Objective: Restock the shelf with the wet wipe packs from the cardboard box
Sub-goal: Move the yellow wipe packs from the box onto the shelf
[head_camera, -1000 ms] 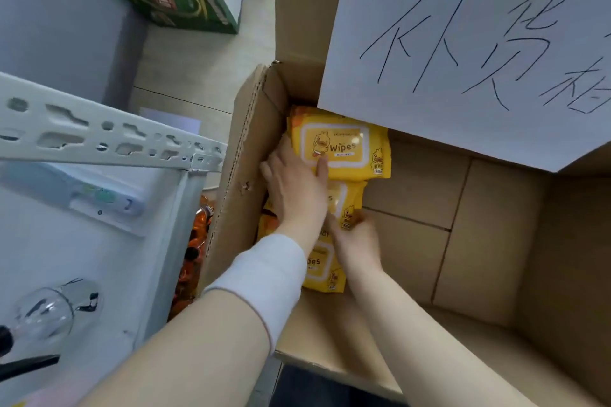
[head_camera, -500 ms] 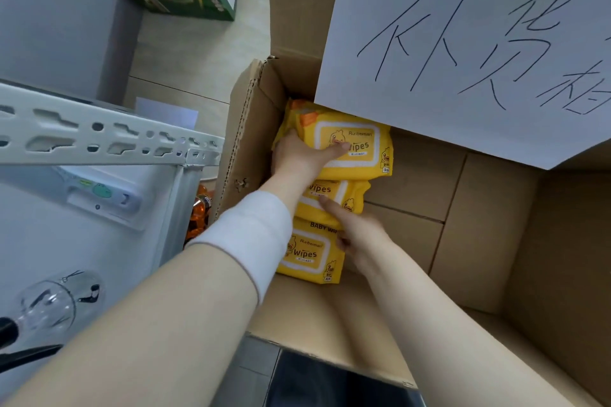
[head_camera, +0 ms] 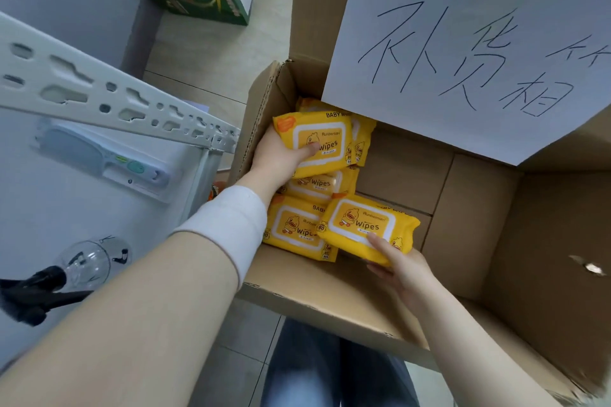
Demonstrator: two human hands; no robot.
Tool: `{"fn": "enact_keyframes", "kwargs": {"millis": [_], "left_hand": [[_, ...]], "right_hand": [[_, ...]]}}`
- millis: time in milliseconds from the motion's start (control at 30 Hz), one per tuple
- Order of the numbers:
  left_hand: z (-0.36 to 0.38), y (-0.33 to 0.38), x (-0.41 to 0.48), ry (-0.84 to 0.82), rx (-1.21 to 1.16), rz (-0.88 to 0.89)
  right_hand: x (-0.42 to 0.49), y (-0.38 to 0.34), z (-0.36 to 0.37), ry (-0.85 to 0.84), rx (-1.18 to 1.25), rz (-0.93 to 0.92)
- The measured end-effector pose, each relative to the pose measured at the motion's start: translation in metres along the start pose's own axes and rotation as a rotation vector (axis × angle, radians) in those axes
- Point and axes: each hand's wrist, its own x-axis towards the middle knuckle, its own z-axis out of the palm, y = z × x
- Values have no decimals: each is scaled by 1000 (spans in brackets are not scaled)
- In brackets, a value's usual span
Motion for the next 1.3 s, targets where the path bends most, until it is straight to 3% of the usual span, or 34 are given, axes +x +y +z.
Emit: {"fn": "enact_keyframes", "kwargs": {"millis": [433,600,1067,1300], "left_hand": [[-45,-19,0,189,94,-22],[-47,-31,-9,191,83,-33],[38,-39,-53,84,-6,-35],[79,-38,-58,96,-39,-34]], "right_hand": [[-1,-2,-1,-37,-43,-107],[0,-4,-21,-6,-183,-206],[34,-29,-139,-47,-381,-406],[46,-35,-168,-89,-318,-470]]}}
